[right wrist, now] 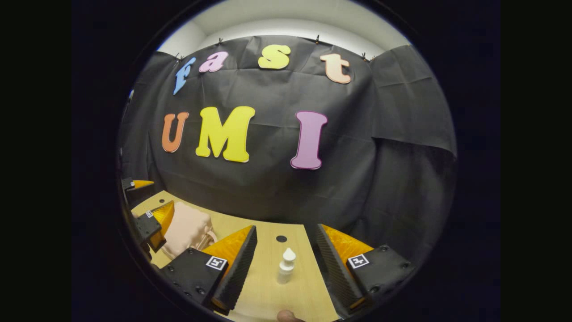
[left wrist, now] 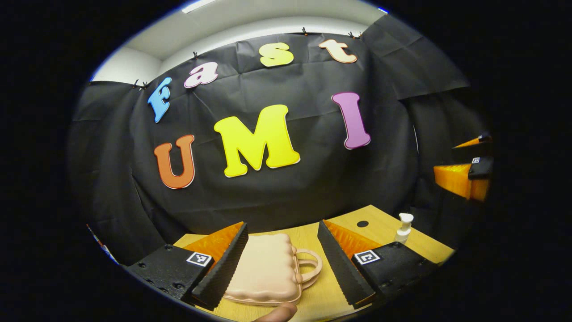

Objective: First open the suitcase, pack the skin care products into it, and then close the suitcase.

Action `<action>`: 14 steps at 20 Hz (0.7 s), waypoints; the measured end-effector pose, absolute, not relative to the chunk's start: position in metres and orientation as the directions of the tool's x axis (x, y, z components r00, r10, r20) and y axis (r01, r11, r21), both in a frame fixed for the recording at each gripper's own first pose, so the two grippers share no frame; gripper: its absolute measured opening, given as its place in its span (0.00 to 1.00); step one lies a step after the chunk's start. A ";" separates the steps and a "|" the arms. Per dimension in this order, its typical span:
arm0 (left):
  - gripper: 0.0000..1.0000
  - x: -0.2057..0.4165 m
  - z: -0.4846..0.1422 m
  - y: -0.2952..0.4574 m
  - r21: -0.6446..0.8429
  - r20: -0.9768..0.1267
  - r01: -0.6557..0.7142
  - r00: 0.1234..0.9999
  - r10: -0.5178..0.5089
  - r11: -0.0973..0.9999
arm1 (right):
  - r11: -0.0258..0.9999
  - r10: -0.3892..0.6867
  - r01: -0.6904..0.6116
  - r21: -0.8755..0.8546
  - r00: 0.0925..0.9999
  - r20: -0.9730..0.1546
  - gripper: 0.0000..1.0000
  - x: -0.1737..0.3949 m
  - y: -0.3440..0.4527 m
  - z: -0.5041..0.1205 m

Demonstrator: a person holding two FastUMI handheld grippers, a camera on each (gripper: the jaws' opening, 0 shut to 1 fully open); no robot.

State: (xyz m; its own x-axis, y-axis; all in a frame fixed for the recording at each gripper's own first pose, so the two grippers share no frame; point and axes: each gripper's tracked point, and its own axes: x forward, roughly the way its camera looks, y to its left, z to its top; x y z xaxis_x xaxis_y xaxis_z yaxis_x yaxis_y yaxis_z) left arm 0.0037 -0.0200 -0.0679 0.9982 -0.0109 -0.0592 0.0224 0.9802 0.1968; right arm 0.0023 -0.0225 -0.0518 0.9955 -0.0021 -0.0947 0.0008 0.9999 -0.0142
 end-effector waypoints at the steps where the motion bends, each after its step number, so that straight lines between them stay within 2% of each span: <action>1: 0.99 0.003 -0.074 -0.024 0.180 -0.078 0.032 0.997 -0.018 0.983 | 1.000 -0.005 0.003 -0.015 0.995 -0.100 0.79 0.002 -0.025 -0.054; 4: 0.98 0.003 -0.078 -0.031 0.114 -0.090 0.034 0.996 -0.024 0.993 | 1.000 -0.003 0.002 -0.015 0.994 -0.108 0.80 0.001 -0.029 -0.059; 6: 0.99 0.007 -0.081 -0.033 0.134 -0.091 0.024 0.996 -0.011 0.991 | 1.000 -0.001 -0.001 -0.024 0.995 -0.103 0.80 0.003 -0.030 -0.060; 11: 0.99 0.033 -0.152 -0.029 0.365 -0.167 0.048 0.986 0.015 0.930 | 0.999 -0.015 0.011 -0.034 0.995 -0.102 0.80 0.009 -0.039 -0.063; 14: 0.98 0.043 -0.189 -0.033 0.569 -0.170 0.095 0.986 0.004 0.817 | 0.999 -0.029 0.026 -0.024 0.994 -0.105 0.80 0.008 -0.050 -0.069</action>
